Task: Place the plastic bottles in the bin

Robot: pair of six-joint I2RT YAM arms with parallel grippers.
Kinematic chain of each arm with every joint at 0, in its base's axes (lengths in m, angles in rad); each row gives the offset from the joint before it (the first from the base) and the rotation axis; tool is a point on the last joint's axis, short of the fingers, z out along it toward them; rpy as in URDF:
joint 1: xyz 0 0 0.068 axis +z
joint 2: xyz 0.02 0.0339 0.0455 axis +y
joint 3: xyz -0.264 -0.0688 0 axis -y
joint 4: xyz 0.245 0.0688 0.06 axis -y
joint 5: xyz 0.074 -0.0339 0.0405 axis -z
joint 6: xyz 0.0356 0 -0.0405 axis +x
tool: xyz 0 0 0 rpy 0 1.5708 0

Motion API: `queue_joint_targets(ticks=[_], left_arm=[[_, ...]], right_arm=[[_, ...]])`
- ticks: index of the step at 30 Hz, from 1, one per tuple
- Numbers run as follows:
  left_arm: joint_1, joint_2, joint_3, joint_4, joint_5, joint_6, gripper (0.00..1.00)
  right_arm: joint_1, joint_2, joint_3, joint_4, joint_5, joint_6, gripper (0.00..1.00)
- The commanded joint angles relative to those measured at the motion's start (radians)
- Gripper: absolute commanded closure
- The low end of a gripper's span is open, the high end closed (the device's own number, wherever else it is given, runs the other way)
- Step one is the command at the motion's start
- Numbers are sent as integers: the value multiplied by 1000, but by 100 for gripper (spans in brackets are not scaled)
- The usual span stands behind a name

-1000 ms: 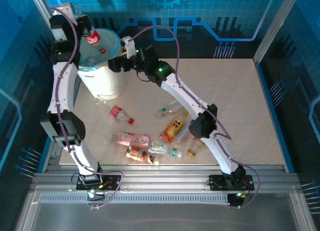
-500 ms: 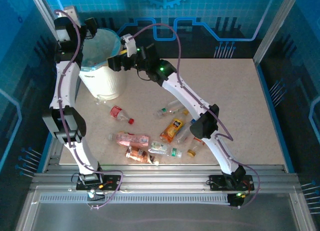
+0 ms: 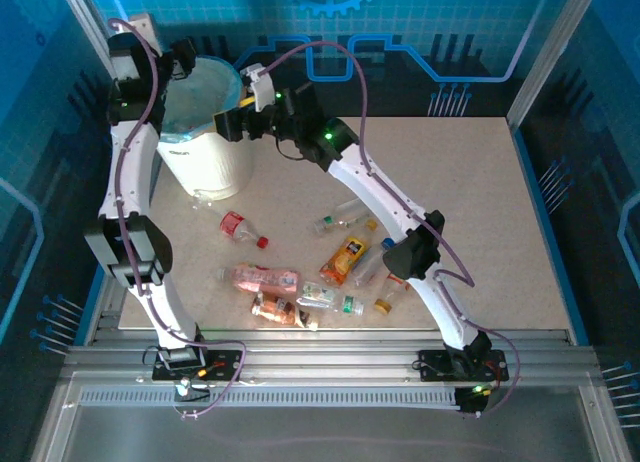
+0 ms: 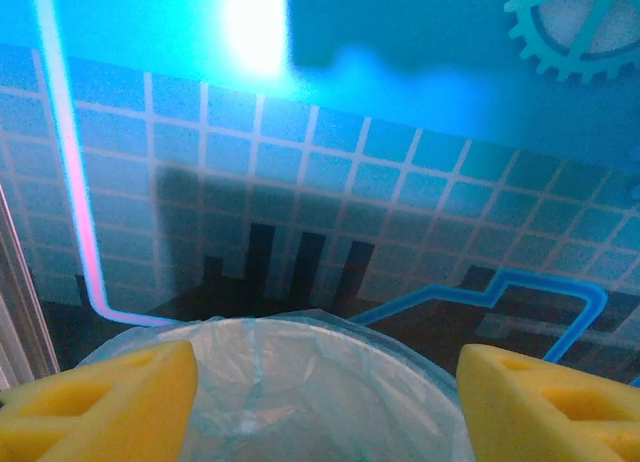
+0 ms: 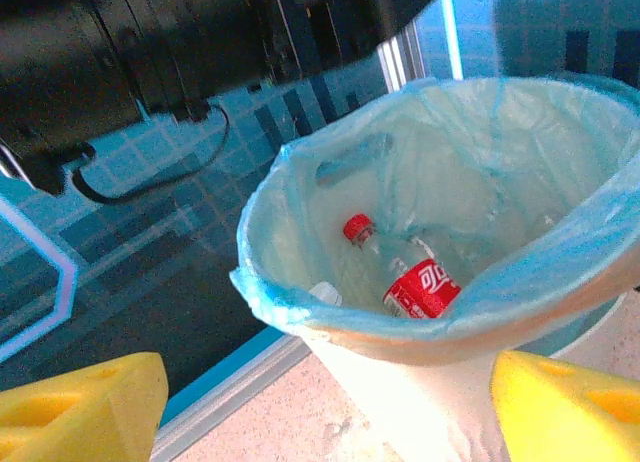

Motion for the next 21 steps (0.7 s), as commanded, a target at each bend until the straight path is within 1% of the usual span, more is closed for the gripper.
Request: queue_joint_targets(ticks=[1,7,9,12,15,21], left_arm=[[-4,-34,79,-66,31,-21,30],[-23,-141,74,-180,35,-18,30],[-40,-199,52,-222,43,-10,30],[-81,-304,-13,-290,56,21,29],[-129,-434,-122,-344,67,33,29],[-222,-723,-394,-400,77,34,29]], right_arm=[[8,-61,18,-53,-6,-7,15],[29,-122,19,-122,-4,-13,14],[41,-143,19,-179,6,-28,14],[67,-185,6,-284,53,-46,14],[95,-247,-62,-356,83,-52,14],[156,-410,-324,-395,127,-37,14]])
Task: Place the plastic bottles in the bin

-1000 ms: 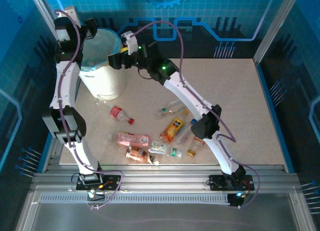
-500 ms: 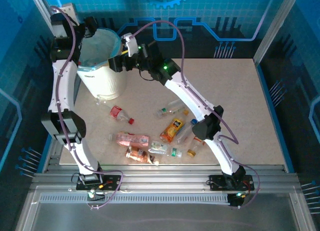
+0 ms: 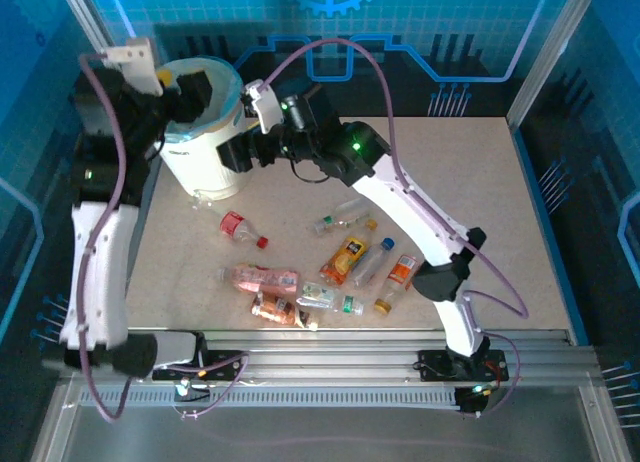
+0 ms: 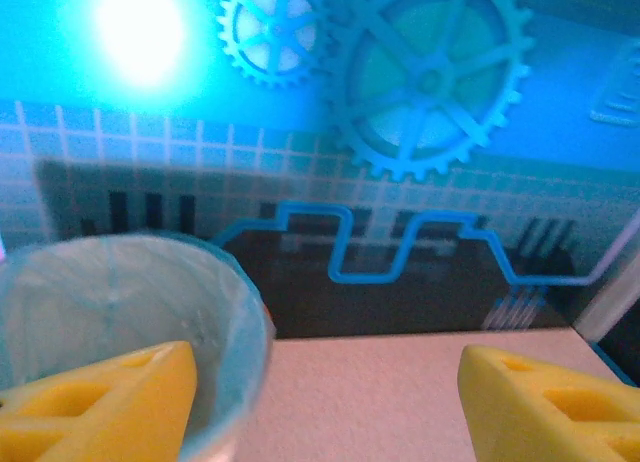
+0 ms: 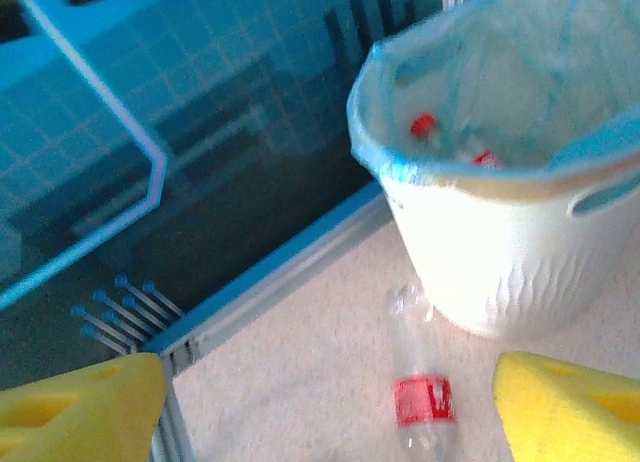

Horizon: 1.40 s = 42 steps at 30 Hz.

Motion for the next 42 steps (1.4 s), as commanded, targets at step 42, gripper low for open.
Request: queue_joint_targets(ticks=[42], left_arm=[[-139,-430,-1009,-18,-146,-353,20]], right_arm=[[206,-225,-948,139,164,-374,15]])
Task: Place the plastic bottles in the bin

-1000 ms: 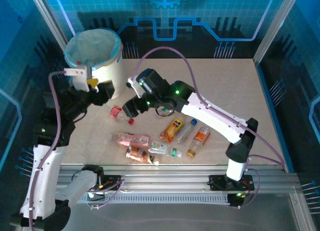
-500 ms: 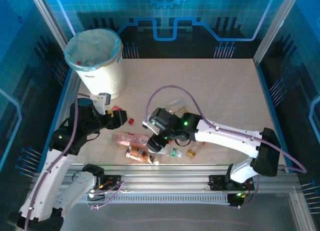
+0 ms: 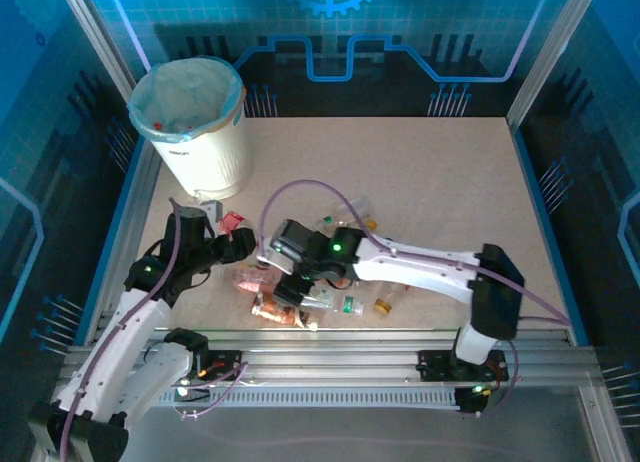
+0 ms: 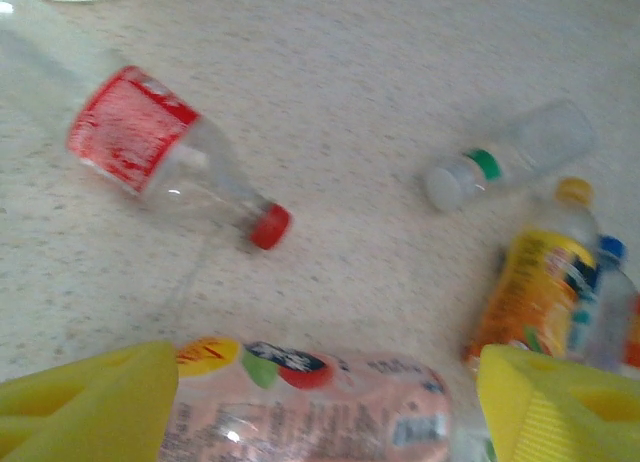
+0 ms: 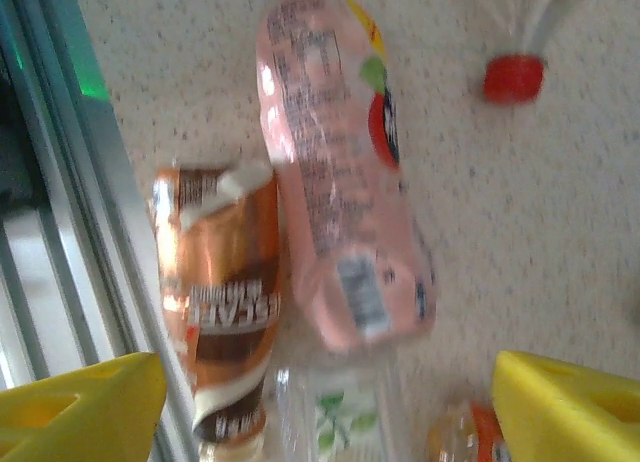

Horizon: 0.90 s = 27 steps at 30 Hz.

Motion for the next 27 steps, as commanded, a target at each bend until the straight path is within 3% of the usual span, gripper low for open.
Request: queue_joint_targets(ticks=[1,5,10,19,27], left_arm=[[87,15,-22,107,-53,-76,20],[227,14,-16,127,-4,-87,20],[317,-20,8,123,-30,-77,18],[328,-57,108,46,-67,-38,16],[328,-74,145,24,-100,20,16]], right_arm=[[-37,114,148,4,-37,-64,15],[-81,258,308,6,-42,-27,13],[-113,447,509,12,-42,22,12],[-139,802,929,-77,-33,54,12],[-173,914,998,-64,-61,91,12]])
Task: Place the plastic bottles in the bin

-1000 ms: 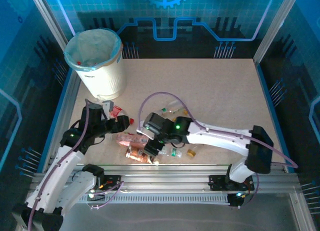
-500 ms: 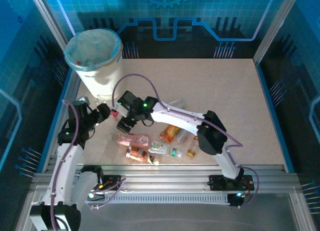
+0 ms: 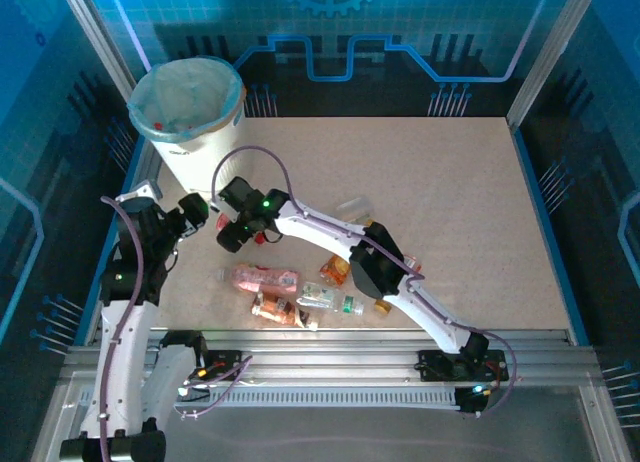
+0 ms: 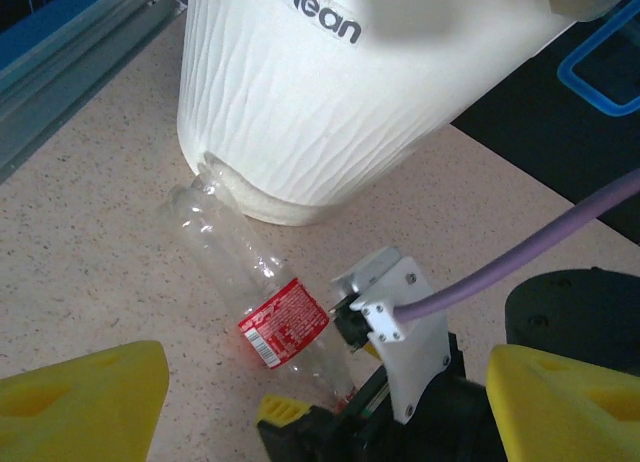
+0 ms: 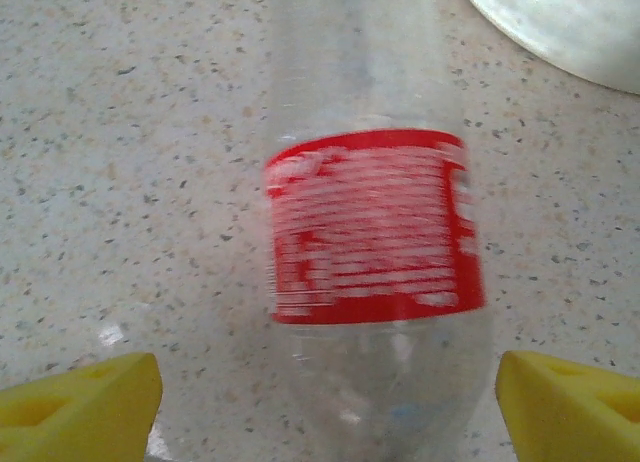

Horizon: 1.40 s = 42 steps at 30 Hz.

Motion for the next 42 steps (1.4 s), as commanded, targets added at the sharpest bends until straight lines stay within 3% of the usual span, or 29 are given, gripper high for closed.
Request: queue_joint_targets(ticks=[1,7,10,13,17,28,32,36,42], left_arm=[[6,-6,23,-27,-22,36,16],[7,-13,-3,-20,-33,50,15],[5,-17,-3,-24,-24,52,15],[6,-19,4,-31,-25,61,15],[5,-19,49,-49,-26,87,15],[0,-43,268,-131,52,72,15],[-12,-55,363,-170,75,83,15],[-12,-60,440,-184,155,71,15],[-11,-76,459,-89,377,-37,15]], right_arm=[[-16,70,26,-27,-39,13,12],[-19,115,68,-27,-57,-40,12],[-24,124,77,-26,-89,-47,18],[-30,114,84,-37,-109,-47,34],[-25,48,71,-62,-105,-61,44],[53,-352,-196,-27,-24,-110,50],[91,-505,-382,29,10,-86,50],[115,-699,-622,135,10,-32,51],[127,-1010,-950,248,50,16,51]])
